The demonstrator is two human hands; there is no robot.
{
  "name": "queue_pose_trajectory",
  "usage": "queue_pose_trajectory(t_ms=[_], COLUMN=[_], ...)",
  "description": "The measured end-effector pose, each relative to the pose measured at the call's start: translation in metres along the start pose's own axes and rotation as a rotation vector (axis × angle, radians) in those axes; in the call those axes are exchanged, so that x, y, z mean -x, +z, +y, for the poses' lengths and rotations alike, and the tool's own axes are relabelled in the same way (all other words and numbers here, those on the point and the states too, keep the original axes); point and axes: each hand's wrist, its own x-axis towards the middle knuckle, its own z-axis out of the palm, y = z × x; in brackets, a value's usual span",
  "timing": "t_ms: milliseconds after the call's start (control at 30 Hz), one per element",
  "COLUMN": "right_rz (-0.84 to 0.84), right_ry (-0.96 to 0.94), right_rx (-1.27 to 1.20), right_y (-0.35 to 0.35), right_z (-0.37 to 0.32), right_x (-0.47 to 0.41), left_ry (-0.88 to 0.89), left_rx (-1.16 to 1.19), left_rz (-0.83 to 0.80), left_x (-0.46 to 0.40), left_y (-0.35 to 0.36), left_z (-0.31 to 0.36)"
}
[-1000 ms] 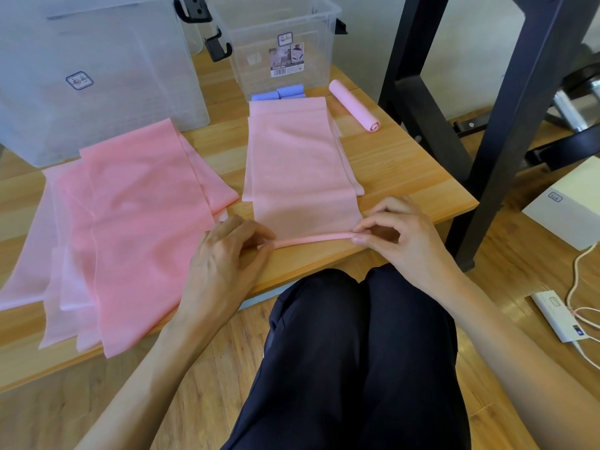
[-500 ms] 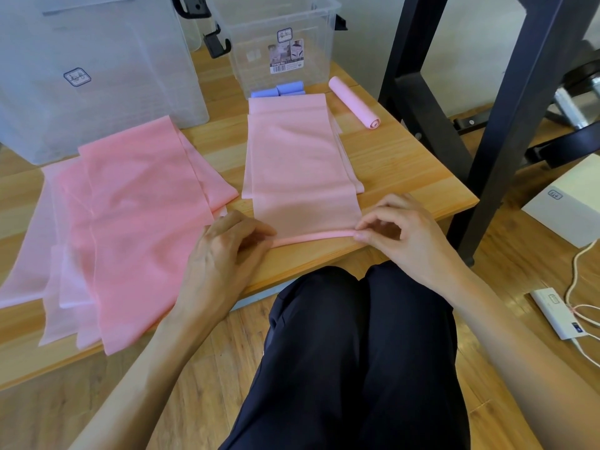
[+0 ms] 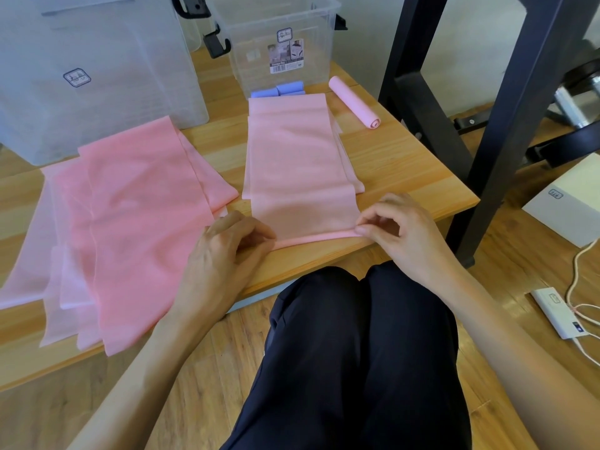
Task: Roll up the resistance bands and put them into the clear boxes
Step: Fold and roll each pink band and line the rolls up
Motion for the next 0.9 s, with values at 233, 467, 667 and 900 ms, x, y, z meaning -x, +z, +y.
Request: queue_pose_trajectory(t_ms=[233, 467, 667, 900], right_rz=[-0.049, -0.020, 0.008, 0.083], right_ry=[-0.026, 0.000, -0.038, -0.072], right_rx=[-0.022, 0.011, -0.039, 0.027], right_y=[-0.003, -0.004, -0.001, 0.004], right_z=[0.003, 0.001, 0.004, 0.008], right_x=[0.000, 0.006, 0.013, 0.008], left_ry=[0.042, 0.028, 0.030, 0.038], left_rx=[-0.047, -0.051, -0.067, -0.113], left_rz=[-0.030, -0.027, -0.005, 0.023], left_x=[0.001, 0.001, 0.001, -0.001], left_y=[-0.003, -0.006, -0.003, -0.001], left_z=[-0.003, -0.002, -0.004, -0.005])
